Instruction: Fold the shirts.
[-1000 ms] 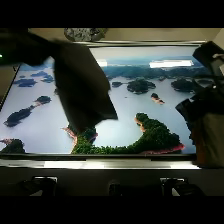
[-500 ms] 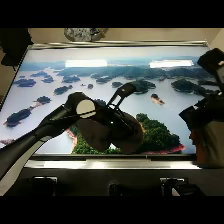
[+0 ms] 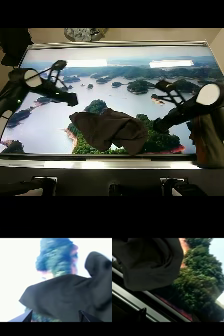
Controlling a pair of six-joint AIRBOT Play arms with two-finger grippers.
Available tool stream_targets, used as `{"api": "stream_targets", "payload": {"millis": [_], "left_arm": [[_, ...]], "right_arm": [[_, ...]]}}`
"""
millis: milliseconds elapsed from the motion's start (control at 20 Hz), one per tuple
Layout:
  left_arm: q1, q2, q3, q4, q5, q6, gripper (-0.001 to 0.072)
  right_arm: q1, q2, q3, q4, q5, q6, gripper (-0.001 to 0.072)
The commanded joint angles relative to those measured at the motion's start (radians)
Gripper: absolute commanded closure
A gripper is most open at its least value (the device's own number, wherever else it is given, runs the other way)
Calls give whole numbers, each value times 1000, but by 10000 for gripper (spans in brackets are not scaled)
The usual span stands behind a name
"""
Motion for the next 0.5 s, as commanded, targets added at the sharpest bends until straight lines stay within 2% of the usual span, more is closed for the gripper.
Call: {"api": "stream_targets", "payload": {"millis": [0, 150, 300, 400, 450], "left_arm": [[225, 4, -188, -76, 29, -13, 8], [265, 4, -386, -212, 160, 18, 8], [233, -15, -501, -311, 283, 24, 10], [203, -54, -513, -321, 316, 24, 77], [187, -69, -513, -327, 339, 23, 77]], "right_arm": [[1, -26, -218, 167, -84, -31, 43], [2, -26, -340, 207, -129, -31, 43], [2, -26, -401, 224, -158, -31, 43], [2, -26, -416, 228, -164, -35, 24], [2, -27, -423, 238, -168, -36, 21]]}}
